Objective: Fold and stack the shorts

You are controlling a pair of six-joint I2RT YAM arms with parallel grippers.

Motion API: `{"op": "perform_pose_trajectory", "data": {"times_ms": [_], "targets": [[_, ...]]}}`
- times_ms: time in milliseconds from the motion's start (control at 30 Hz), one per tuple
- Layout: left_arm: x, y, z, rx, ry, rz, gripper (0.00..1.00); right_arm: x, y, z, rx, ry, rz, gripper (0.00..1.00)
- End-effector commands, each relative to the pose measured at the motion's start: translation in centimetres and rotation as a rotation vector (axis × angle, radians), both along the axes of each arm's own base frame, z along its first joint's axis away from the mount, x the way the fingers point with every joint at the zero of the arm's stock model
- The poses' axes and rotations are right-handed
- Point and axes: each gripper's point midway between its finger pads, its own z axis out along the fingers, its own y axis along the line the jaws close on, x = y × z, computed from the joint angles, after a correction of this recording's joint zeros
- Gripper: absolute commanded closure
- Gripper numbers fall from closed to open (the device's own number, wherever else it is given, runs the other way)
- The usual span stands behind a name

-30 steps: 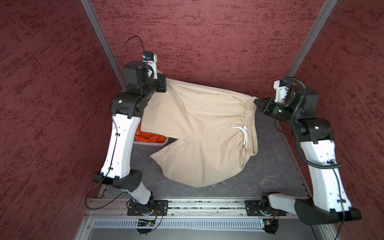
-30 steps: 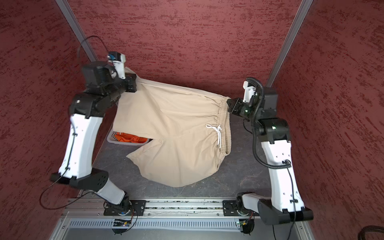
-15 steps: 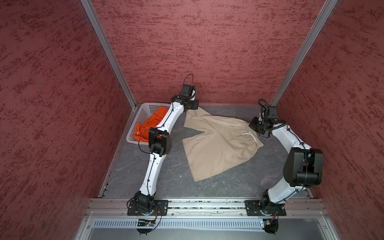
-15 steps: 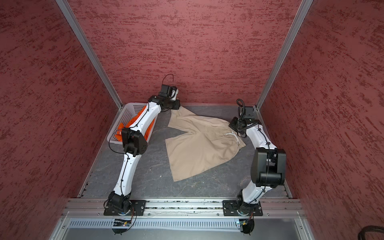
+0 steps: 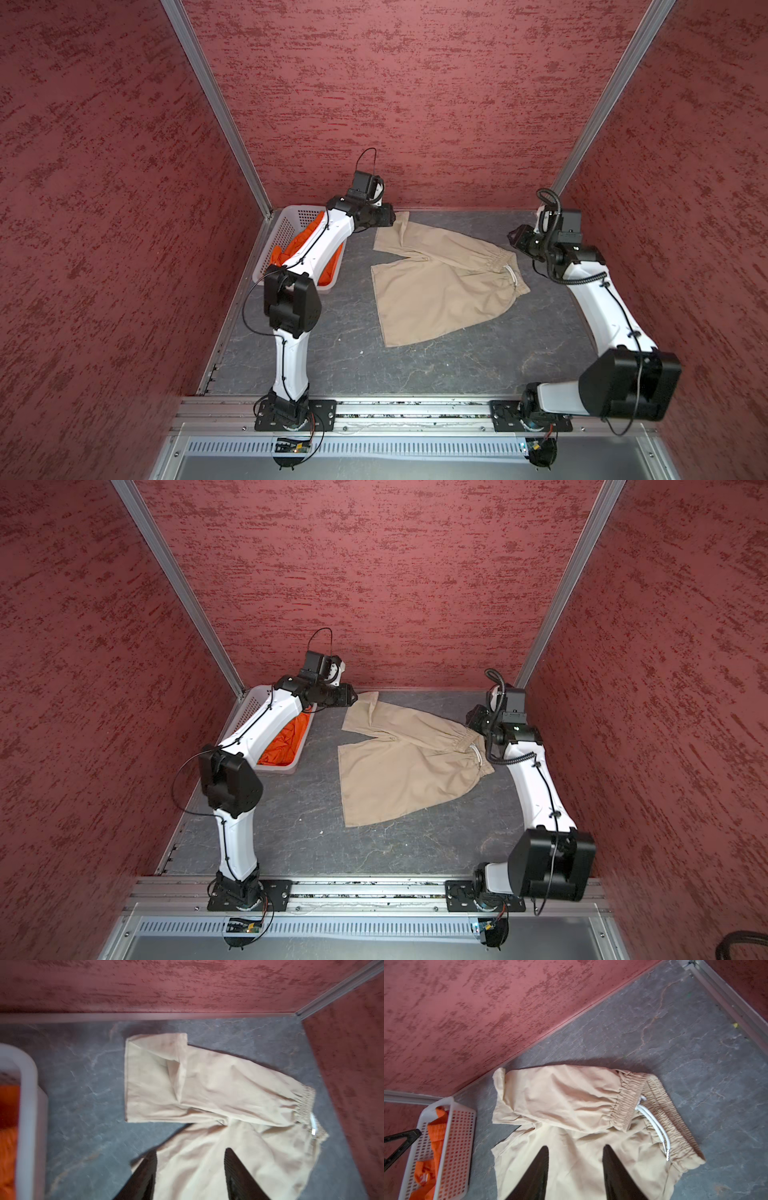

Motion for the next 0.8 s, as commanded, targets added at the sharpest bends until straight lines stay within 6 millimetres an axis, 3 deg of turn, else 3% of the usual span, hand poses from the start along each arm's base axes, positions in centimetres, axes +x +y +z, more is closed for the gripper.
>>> {"op": "perform_pose_trajectory", "data": {"times_ms": [0, 167, 333, 467, 600, 767], "targets": [[-5.2, -3.5, -3.9, -0.097, 0.135, -0.073, 0.57, -3.2, 3.7, -5.9, 0.095, 0.166, 0.097, 0.63], [-13.1, -4.6, -11.3, -0.100, 0.357, -0.085, 0.73, -6.4, 6.4, -11.9, 0.162, 0.291, 0.134, 0.75], [-17.9, -3.7, -16.3, -0.042, 0.482, -0.061, 0.79, -8.1, 8.1, -16.6, 0.184, 0.393, 0.152, 0.79], [-20.4, -1.5, -18.8, 0.035, 0.543, -0.015, 0.81, -9.9, 8.6, -19.3, 0.171, 0.469, 0.145, 0.79], [-23.4, 1.1, -20.9, 0.125, 0.605, 0.019, 0.82, -13.0, 8.9, -21.7, 0.168, 0.556, 0.124, 0.79], [-27.3, 3.8, -21.7, 0.178, 0.658, 0.063, 0.82, -17.4, 8.9, -23.1, 0.162, 0.650, 0.084, 0.78]]}}
